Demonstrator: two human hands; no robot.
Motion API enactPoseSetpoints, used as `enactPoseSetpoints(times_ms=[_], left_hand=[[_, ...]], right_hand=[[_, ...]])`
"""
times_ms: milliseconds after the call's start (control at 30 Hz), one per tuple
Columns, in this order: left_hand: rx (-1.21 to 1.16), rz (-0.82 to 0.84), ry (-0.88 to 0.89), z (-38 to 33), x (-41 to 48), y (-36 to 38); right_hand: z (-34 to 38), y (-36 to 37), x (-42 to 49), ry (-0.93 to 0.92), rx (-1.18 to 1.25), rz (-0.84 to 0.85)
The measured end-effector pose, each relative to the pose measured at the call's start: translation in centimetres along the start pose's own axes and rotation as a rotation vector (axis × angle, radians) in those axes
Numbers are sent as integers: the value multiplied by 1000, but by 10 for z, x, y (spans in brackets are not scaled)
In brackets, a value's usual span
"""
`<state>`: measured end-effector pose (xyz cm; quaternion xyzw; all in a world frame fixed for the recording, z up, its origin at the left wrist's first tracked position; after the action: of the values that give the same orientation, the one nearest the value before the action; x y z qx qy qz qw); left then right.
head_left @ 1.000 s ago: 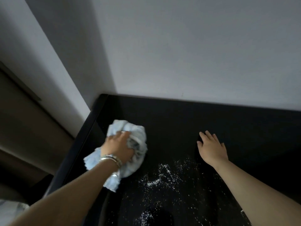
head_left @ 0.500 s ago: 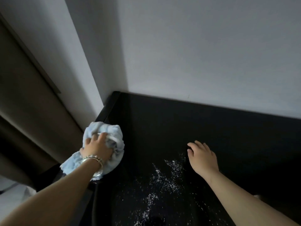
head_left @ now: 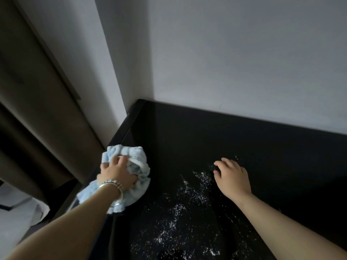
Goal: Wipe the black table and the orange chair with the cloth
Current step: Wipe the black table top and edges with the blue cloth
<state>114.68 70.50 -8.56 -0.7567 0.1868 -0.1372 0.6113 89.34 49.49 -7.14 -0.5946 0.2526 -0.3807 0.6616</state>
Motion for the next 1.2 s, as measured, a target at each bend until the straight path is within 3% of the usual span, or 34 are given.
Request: enactPoseSetpoints(times_ms=[100,233,300,367,467,567,667,800,867,933,1033,1067,1200], left_hand=[[-46,31,98,-57,-31,8],[-42,141,504,-133,-97,30],[-119,241,613,-149,-111,37],[-234,187,554,-147,-93,29],[-185,0,288,-119,-50,6],[-75,45,47,-102,-41,10],[-19,3,135,-129,-63,26],[-69,49,533,-185,-97,36],[-84,6,620,-192,-81,24],[7,-134,525,-175,-36,15],[21,7,139,-127,8,19],[1,43,110,-123,7,24],[-83,-67,276,-162,-35,30]], right_hand=[[-19,-7,-4,13,-69,39],[-59,-19,-10,202,-101,78],[-80,-23,-17,256,-128,115],[-99,-24,-23,294,-134,149],[-121,-14,-32,378,-46,302],[-131,-1,-34,377,10,453],[-134,3,-31,365,21,482],[-134,1,-29,347,14,513],[-136,-2,-26,336,25,543],[-137,-3,-24,330,29,558],[-135,-2,-25,334,18,535],[-134,0,-27,337,17,526],[-133,3,-28,353,6,520]])
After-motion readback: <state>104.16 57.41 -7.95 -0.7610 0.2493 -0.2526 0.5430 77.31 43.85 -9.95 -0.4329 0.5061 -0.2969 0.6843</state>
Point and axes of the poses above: each hand's wrist, its own x-axis towards the middle knuckle, its own y-axis out of the palm, z = x × y, the point moved 5 cm from there along x, towards the middle knuckle, and after that the axes turned 15 degrees about -z, right-handed, at the moved point
